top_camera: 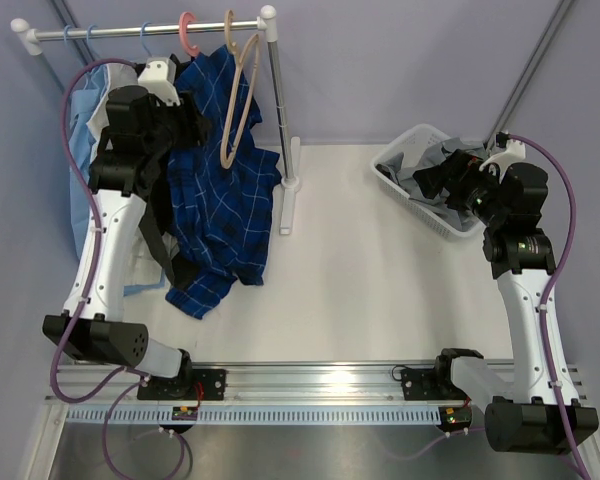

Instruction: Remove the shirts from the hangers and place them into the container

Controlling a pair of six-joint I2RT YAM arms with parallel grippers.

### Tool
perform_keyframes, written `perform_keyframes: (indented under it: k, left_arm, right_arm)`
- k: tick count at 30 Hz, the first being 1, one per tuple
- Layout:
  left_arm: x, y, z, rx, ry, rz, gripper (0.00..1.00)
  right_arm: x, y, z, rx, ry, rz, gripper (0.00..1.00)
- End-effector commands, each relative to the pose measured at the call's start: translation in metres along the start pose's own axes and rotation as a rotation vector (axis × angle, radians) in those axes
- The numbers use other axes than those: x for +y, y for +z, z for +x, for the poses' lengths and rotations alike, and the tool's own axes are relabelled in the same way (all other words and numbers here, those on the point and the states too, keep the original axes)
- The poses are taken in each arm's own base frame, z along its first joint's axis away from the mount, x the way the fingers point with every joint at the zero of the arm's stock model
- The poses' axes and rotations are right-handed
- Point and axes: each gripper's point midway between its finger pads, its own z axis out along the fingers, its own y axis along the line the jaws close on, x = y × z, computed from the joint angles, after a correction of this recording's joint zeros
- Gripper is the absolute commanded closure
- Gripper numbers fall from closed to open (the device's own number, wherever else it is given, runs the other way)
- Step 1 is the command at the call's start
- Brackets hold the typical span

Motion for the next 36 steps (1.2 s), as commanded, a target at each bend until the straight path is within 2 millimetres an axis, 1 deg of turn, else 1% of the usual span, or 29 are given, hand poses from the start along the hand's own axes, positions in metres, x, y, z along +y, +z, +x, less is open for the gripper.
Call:
perform_keyframes:
  k: [1,5,6,9,10,11,12,13,14,16,18,19,21,22,24,25,27,28,30,31,33,34,35,36]
  left_arm:
    - [-0.015,0.007,-0.003,-0.004,-0.009,0.044,0.5]
    - [-0.009,0.008,-0.009,-0.019,-0.011,0.011,0.6]
    - [-0.01,0.009,-0.01,-0.021,-0.011,0.011,0.68]
    - [-0.01,0.009,-0.017,-0.035,-0.004,0.006,0.76]
    - [-0.009,0.011,-0.018,-0.039,-0.001,0.002,0.84]
    - [-0.007,0.009,-0.025,-0.055,0.011,-0.01,0.9]
    - [-0.006,0.01,-0.027,-0.059,0.016,-0.019,0.96]
    - [-0.004,0.008,-0.031,-0.07,0.023,-0.027,1.0]
    - [-0.003,0.005,-0.041,-0.095,0.038,-0.04,1.0]
    - [-0.002,-0.003,-0.052,-0.127,0.049,-0.055,1.0]
    - [-0.001,-0.015,-0.07,-0.176,0.063,-0.074,1.0]
    - [0.0,-0.019,-0.074,-0.19,0.066,-0.089,1.0]
    - [-0.003,-0.034,-0.089,-0.233,0.073,-0.087,1.0]
    - [0.001,-0.039,-0.094,-0.25,0.076,-0.116,1.0]
    - [0.0,-0.047,-0.1,-0.269,0.079,-0.118,1.0]
    - [-0.001,-0.054,-0.103,-0.282,0.074,-0.118,1.0]
    - [0.001,-0.052,-0.088,-0.25,0.058,-0.122,1.0]
    - [0.001,-0.062,-0.086,-0.257,0.04,-0.123,1.0]
    - [0.002,-0.065,-0.069,-0.228,0.028,-0.123,1.0]
    - [0.002,-0.069,-0.053,-0.2,0.017,-0.118,1.0]
    - [0.001,-0.077,-0.037,-0.179,0.016,-0.105,1.0]
    - [0.003,-0.075,-0.017,-0.139,0.014,-0.108,1.0]
    - [0.001,-0.092,-0.018,-0.161,0.014,-0.103,1.0]
    - [0.002,-0.097,-0.009,-0.145,0.013,-0.106,1.0]
  right_arm:
    - [0.005,0.002,-0.002,-0.012,-0.015,-0.025,0.01]
    - [0.004,0.002,-0.002,-0.012,-0.017,-0.02,0.0]
    - [0.004,0.002,-0.001,-0.011,-0.017,-0.021,0.01]
    - [0.003,0.004,-0.001,-0.01,-0.014,-0.02,0.0]
    - [0.003,0.004,-0.001,-0.009,-0.015,-0.02,0.0]
    - [0.003,0.004,-0.001,-0.01,-0.014,-0.02,0.01]
    - [0.004,0.004,-0.001,-0.011,-0.014,-0.021,0.01]
    - [0.004,0.003,-0.001,-0.009,-0.014,-0.022,0.0]
    - [0.005,0.003,-0.002,-0.013,-0.015,-0.024,0.01]
    - [0.004,0.003,-0.001,-0.013,-0.018,-0.02,0.01]
    - [0.003,0.003,-0.001,-0.013,-0.017,-0.017,0.0]
    - [0.003,0.003,-0.001,-0.013,-0.017,-0.015,0.01]
    - [0.002,0.004,-0.001,-0.012,-0.015,-0.013,0.01]
    - [0.003,0.003,-0.001,-0.013,-0.017,-0.015,0.0]
    - [0.003,0.004,-0.001,-0.012,-0.017,-0.016,0.01]
    - [0.003,0.003,-0.002,-0.013,-0.018,-0.017,0.01]
    - [0.003,0.003,-0.002,-0.015,-0.02,-0.017,0.0]
    - [0.004,0.003,-0.001,-0.013,-0.018,-0.017,0.01]
    - [0.004,0.004,-0.002,-0.014,-0.018,-0.019,0.01]
    - [0.005,0.004,-0.002,-0.012,-0.019,-0.021,0.01]
    - [0.005,0.005,0.0,-0.005,-0.02,-0.03,0.01]
    - [0.006,0.006,0.001,-0.002,-0.019,-0.033,0.01]
    - [0.006,0.006,0.001,-0.001,-0.018,-0.034,0.01]
    - [0.006,0.007,0.001,-0.001,-0.019,-0.036,0.01]
